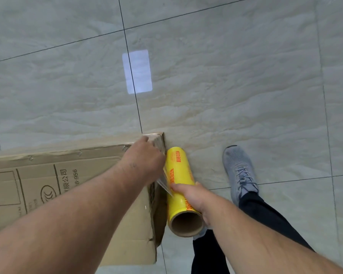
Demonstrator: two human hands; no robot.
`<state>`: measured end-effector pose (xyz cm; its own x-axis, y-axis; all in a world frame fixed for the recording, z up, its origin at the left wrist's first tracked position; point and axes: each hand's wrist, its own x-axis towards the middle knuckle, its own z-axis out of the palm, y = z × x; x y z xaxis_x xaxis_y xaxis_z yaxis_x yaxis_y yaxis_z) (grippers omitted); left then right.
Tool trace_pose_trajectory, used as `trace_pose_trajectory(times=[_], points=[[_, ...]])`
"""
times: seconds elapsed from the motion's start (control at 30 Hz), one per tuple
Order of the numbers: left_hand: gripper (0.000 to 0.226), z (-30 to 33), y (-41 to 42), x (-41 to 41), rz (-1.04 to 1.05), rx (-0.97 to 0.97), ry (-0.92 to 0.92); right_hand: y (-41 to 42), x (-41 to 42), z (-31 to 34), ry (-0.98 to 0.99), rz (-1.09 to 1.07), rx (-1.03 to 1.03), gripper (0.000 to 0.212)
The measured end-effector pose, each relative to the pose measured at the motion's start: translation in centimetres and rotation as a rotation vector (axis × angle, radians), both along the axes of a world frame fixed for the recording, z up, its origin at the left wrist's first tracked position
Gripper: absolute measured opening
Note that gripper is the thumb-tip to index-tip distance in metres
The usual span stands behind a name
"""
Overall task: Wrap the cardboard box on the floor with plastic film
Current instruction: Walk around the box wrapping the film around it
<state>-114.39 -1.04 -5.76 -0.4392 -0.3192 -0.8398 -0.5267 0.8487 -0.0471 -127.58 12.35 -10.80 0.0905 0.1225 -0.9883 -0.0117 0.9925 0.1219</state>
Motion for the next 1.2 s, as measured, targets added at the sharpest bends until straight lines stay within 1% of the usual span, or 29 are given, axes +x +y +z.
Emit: trace_pose_trajectory(times=[0.13, 0.2, 0.27, 0.33, 0.37, 0.4, 0.47, 0.53, 0.57, 0.6, 0.67, 0.7, 0.73, 0.77, 0.9, 0.97, 1.03, 1.17, 1.2], points=[[0.04, 0.7, 2.0, -0.1, -0.136, 0.023, -0.03, 0.1, 0.3, 0.7, 0.061, 0.277, -0.053, 0.126], [0.046, 0.8, 2.4, -0.2, -0.195, 0.036, -0.064, -0.4, 2.3, 0.9, 0.083, 0.406, -0.05, 0.136], [0.048, 0.7, 2.9, -0.4, -0.205, 0.055, -0.097, -0.2, 3.9, 1.2, 0.063, 0.465, -0.114, 0.143], [0.045, 0.7, 3.6, -0.4, -0.212, 0.087, -0.145, -0.6, 4.7, 0.7, 0.06, 0.45, -0.117, 0.141], [0.044, 0.8, 3.8, -0.3, -0.222, 0.104, -0.166, -0.8, 4.4, 0.7, 0.052, 0.406, -0.1, 0.136], [0.043, 0.9, 3.9, -0.3, -0.237, 0.114, -0.174, -0.6, 3.9, 0.6, 0.027, 0.334, -0.069, 0.127], [0.041, 1.1, 3.9, -0.4, -0.259, 0.11, -0.17, 0.3, 2.5, 1.0, 0.025, 0.124, -0.016, 0.108], [0.041, 1.2, 3.8, -0.6, -0.256, 0.101, -0.183, 2.1, 1.6, 2.0, 0.014, -0.105, 0.069, 0.1], [0.042, 1.1, 3.9, -0.7, -0.258, 0.096, -0.201, 3.0, 1.7, 2.3, -0.019, -0.204, 0.098, 0.093], [0.043, 1.1, 4.0, -0.7, -0.265, 0.09, -0.215, 3.5, 1.8, 2.9, -0.042, -0.288, 0.107, 0.082], [0.042, 1.0, 4.1, -0.6, -0.28, 0.075, -0.202, 4.0, 2.4, 3.0, -0.089, -0.415, 0.111, 0.064], [0.041, 1.0, 4.0, -0.4, -0.284, 0.064, -0.183, 3.8, 2.5, 3.1, -0.096, -0.458, 0.114, 0.061], [0.041, 1.0, 4.1, -0.3, -0.283, 0.054, -0.165, 3.6, 2.5, 2.9, -0.071, -0.454, 0.111, 0.063], [0.041, 1.0, 4.1, -0.2, -0.276, 0.046, -0.152, 3.2, 2.4, 2.9, -0.057, -0.425, 0.1, 0.07], [0.041, 0.5, 4.4, -0.4, -0.231, 0.034, -0.141, 2.4, 2.0, 2.0, -0.011, -0.212, 0.036, 0.107], [0.041, 0.1, 4.8, -0.2, -0.197, 0.013, -0.115, 2.6, 1.5, 1.2, 0.005, -0.153, 0.009, 0.119], [0.042, -0.1, 5.1, -0.1, -0.181, -0.004, -0.1, 3.3, 0.5, 0.7, 0.02, -0.065, -0.011, 0.12], [0.044, 0.1, 5.3, -0.6, -0.152, 0.003, -0.119, 4.1, -0.9, 1.5, 0.069, 0.208, -0.04, 0.108], [0.044, 0.1, 5.4, -0.6, -0.154, -0.005, -0.112, 4.4, -0.7, 1.4, 0.085, 0.272, -0.048, 0.11]])
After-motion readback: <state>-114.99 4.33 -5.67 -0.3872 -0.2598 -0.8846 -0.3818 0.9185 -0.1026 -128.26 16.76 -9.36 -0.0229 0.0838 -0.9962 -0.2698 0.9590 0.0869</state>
